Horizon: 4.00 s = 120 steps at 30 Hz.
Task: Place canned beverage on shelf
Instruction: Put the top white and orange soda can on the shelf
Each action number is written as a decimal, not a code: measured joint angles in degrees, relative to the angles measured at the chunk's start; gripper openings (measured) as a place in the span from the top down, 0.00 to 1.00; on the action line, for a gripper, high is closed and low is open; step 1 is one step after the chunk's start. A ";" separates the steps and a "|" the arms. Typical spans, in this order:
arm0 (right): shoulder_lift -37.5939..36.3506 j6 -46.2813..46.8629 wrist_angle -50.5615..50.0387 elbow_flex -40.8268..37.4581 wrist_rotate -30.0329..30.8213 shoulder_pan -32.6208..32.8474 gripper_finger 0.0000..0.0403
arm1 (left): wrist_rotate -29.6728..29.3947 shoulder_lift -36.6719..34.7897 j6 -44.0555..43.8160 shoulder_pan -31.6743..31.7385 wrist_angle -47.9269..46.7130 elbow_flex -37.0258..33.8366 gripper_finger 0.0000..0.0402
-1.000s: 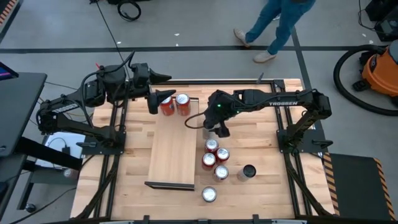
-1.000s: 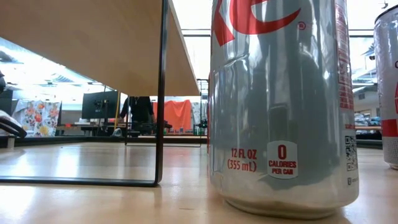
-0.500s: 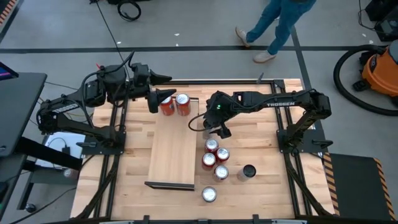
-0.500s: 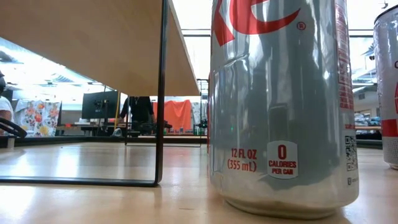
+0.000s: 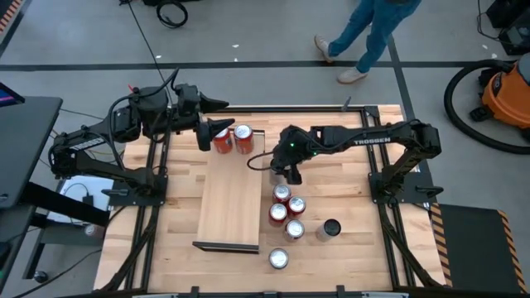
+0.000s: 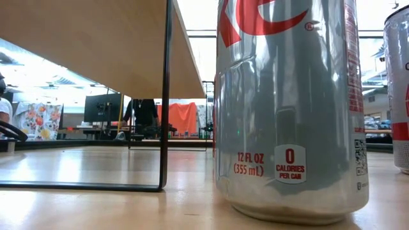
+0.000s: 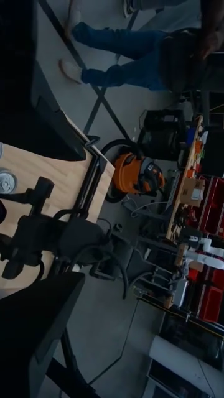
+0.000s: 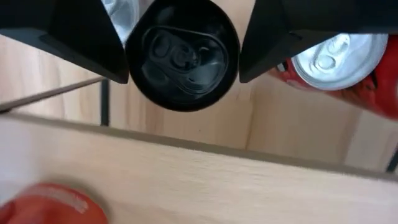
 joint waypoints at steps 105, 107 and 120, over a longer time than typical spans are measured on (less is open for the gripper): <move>-4.00 25.85 -7.40 35.68 2.94 7.43 0.15 | -8.18 16.06 -7.67 -15.86 -10.10 -0.02 0.34; -4.84 24.05 -7.06 35.70 0.63 6.62 0.10 | -8.38 15.82 -7.97 -15.82 -9.93 -0.02 0.34; -8.55 19.84 -10.45 33.93 7.80 8.97 0.04 | -3.91 10.31 -0.14 -15.30 -3.72 -5.47 0.34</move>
